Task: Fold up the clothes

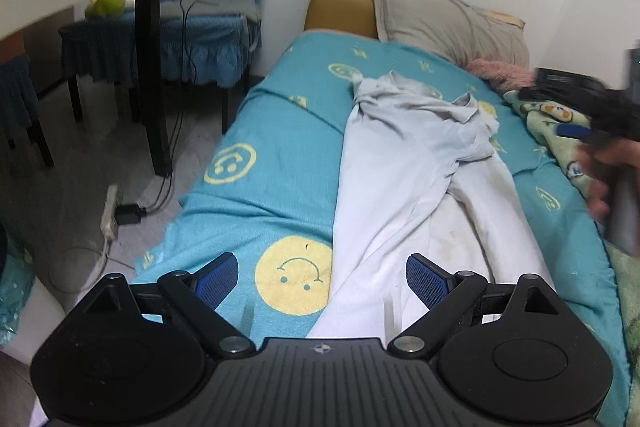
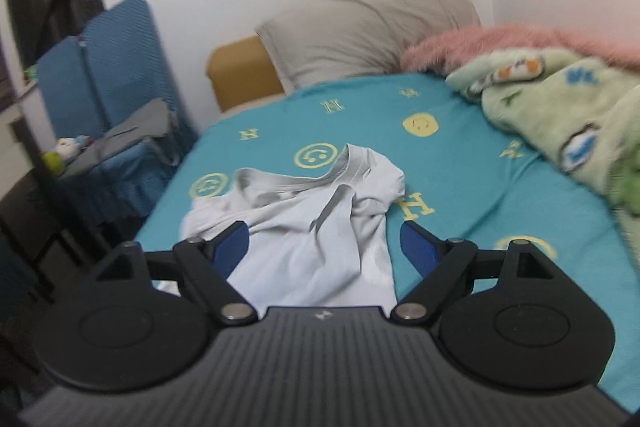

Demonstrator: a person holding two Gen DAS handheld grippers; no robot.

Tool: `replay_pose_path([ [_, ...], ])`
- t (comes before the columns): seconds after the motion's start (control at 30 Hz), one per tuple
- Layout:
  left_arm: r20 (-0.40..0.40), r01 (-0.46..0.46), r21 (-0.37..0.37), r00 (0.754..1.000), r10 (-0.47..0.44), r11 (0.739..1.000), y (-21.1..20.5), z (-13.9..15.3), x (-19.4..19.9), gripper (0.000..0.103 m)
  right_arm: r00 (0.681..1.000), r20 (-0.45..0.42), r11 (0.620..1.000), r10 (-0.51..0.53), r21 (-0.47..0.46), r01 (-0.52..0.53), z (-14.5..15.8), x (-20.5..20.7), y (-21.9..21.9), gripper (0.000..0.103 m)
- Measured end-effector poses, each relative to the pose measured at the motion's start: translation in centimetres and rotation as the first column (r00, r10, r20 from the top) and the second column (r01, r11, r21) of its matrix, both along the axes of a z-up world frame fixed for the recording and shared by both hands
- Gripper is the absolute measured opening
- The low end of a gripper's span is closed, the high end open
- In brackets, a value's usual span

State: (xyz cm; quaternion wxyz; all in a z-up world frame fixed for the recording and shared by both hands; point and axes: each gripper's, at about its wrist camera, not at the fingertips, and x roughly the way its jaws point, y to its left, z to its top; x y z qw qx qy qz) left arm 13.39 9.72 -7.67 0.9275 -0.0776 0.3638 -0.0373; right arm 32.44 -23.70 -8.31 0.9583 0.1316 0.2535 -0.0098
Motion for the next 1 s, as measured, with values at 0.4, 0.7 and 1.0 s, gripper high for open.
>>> replay_pose_path([
  [0.4, 0.111, 0.087, 0.071, 0.989, -0.094, 0.994, -2.9, 4.4, -7.5, 0.094, 0.994, 0.079, 0.991, 0.079, 0.098, -0.087, 5.7, -22.7, 1.5, 0.084],
  [0.7, 0.032, 0.188, 0.091, 0.981, -0.191, 0.978, -5.8, 3.6, -10.8, 0.094, 0.997, 0.015, 0.984, 0.077, 0.161, -0.079, 2.7, -28.4, -0.6, 0.084],
  [1.0, -0.346, 0.053, -0.201, 0.931, -0.122, 0.978, 1.1, 1.3, -4.4, 0.091, 0.996, -0.015, 0.958, 0.091, 0.274, -0.083, 1.4, -28.5, -2.0, 0.084],
])
